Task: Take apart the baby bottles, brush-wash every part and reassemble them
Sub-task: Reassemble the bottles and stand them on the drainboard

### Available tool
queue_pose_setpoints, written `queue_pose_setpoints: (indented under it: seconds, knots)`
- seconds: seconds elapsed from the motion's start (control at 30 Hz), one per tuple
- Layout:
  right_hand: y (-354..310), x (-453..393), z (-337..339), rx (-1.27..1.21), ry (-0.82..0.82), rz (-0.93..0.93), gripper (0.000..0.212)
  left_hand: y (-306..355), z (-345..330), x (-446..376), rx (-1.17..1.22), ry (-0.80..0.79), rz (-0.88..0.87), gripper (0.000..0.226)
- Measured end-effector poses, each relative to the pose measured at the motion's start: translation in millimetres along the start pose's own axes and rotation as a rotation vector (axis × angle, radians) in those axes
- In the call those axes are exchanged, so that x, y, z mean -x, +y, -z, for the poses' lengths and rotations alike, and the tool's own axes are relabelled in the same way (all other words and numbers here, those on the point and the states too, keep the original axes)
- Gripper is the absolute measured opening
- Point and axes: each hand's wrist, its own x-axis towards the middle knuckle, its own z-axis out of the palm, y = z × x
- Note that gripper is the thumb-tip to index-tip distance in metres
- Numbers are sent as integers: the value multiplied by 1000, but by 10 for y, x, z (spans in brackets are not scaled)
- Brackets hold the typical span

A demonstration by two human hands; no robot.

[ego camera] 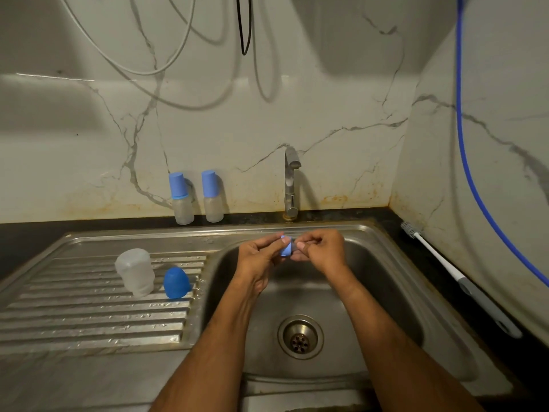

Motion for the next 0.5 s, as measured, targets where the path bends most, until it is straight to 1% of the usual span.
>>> queue_pose_setpoints:
  seconds: [0.1,0.2,0.27,0.4,0.5]
  knots:
    - [-2,11,15,-87,2,-61,9,-24,8,9,12,-17,11,29]
    - [-1,72,28,-140,-65,-78,15,-40,55,44,-29,-55,-41,36]
    - [-1,99,25,-223,-109,-104,19,-43,95,54,-23,-74,-63,40]
    - [43,74,27,-344,-55,-208,16,-69,94,34,-77,-91,-67,45]
    - [77,87,7,-316,-74,-221,14,-90,91,25,-139,-95,-84,45]
